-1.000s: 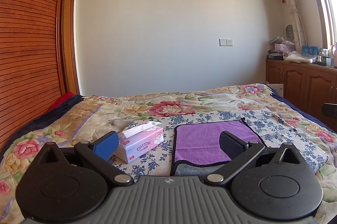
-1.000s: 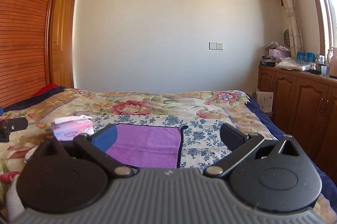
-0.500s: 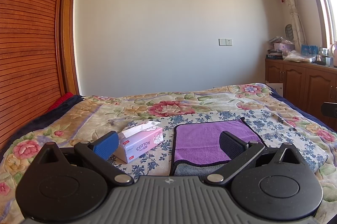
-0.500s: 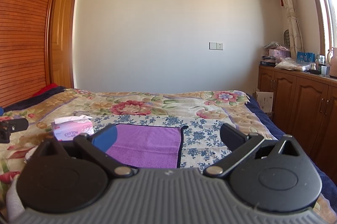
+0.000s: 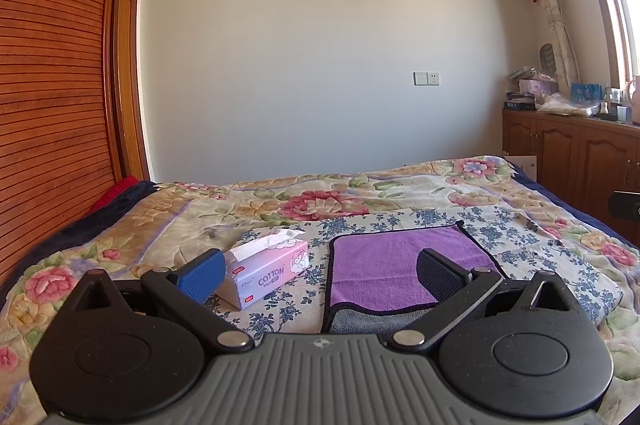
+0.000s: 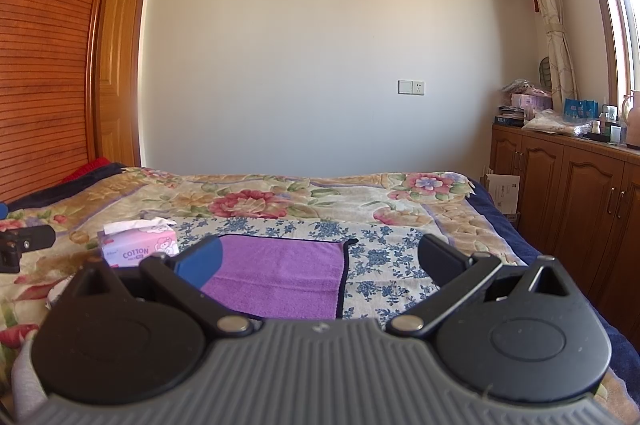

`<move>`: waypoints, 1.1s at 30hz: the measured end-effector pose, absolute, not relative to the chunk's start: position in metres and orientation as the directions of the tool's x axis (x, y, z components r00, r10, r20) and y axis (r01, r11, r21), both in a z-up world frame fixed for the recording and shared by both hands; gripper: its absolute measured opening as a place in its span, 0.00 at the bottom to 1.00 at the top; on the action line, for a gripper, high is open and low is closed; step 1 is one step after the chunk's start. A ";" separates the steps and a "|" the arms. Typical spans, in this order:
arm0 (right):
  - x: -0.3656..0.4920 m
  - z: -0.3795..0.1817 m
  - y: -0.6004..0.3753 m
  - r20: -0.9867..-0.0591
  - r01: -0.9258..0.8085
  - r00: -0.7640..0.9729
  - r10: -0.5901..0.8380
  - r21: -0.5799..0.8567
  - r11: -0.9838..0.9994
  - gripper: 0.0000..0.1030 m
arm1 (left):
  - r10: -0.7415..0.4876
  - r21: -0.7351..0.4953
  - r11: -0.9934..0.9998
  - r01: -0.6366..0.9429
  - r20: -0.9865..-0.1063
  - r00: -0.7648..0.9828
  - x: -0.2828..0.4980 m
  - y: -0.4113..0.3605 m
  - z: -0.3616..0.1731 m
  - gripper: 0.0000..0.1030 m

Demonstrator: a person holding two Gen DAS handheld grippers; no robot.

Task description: Fold towel

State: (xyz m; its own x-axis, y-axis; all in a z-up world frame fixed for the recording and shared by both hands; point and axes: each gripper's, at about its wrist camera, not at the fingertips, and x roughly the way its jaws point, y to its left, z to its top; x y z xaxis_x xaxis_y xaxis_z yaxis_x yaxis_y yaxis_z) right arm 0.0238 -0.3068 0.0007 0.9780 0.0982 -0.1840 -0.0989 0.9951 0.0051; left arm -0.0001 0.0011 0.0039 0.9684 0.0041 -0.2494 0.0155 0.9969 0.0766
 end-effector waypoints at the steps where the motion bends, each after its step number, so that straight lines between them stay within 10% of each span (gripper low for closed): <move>1: 0.024 0.001 -0.306 -0.185 -0.098 0.978 0.098 0.005 0.995 1.00 | 0.004 0.078 0.997 0.016 -0.249 0.968 0.000 0.001 0.004 1.00; 33: 0.031 -0.004 -0.301 -0.220 -0.111 0.969 0.111 0.011 0.994 1.00 | -0.016 0.096 0.994 0.048 -0.312 0.950 0.011 -0.005 -0.003 1.00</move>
State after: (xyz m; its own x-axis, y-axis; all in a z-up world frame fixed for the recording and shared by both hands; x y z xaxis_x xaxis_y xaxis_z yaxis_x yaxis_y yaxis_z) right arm 0.0311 -0.3010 -0.0043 0.9692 0.1107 -0.2201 -0.1109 0.9938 0.0113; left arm 0.0109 -0.0045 -0.0029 0.9501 -0.0160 -0.3116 0.0482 0.9942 0.0958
